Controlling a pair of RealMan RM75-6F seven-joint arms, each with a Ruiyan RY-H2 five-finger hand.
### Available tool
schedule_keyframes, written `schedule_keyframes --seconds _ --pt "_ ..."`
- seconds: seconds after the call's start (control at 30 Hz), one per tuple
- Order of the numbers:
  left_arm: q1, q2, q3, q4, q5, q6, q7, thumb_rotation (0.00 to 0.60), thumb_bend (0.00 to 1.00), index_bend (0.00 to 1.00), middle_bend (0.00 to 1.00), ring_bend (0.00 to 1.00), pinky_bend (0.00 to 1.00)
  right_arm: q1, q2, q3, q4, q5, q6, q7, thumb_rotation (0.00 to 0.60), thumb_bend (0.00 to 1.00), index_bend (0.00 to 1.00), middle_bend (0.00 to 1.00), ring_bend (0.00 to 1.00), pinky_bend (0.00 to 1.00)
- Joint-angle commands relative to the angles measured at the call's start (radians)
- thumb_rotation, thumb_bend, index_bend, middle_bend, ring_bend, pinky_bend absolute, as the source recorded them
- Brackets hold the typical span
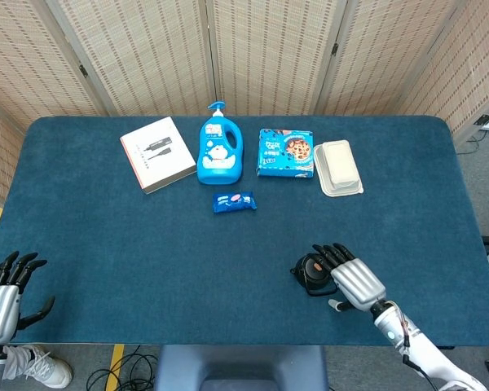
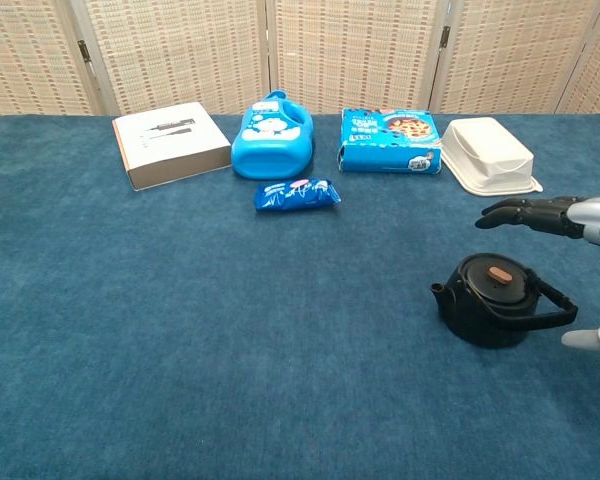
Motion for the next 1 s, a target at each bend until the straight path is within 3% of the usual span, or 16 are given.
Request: schedule_keyframes --seconds 0.03,0.73,1.0 --pt "0.000 -0.001 0.000 0.001 0.001 0.000 0.001 0.600 0.32 0.25 0.18 0.08 0.15 0.022 -0.014 0.023 0.009 0.039 -0.025 -0.022 0.600 0.12 0.00 0.00 0.00 0.00" --pt "-0.005 -0.007 -0.001 0.004 -0.011 -0.017 0.015 0.600 0.32 0.25 0.18 0.08 0.15 0.155 -0.042 0.134 0.113 0.247 -0.151 -0.060 0.600 0.12 0.00 0.00 0.00 0.00" --pt "-0.002 -0.005 -0.002 0.007 -0.017 -0.017 0.012 0.600 0.32 0.25 0.18 0.08 0.15 0.165 -0.049 0.121 0.117 0.247 -0.140 -0.074 0.600 0.12 0.00 0.00 0.00 0.00"
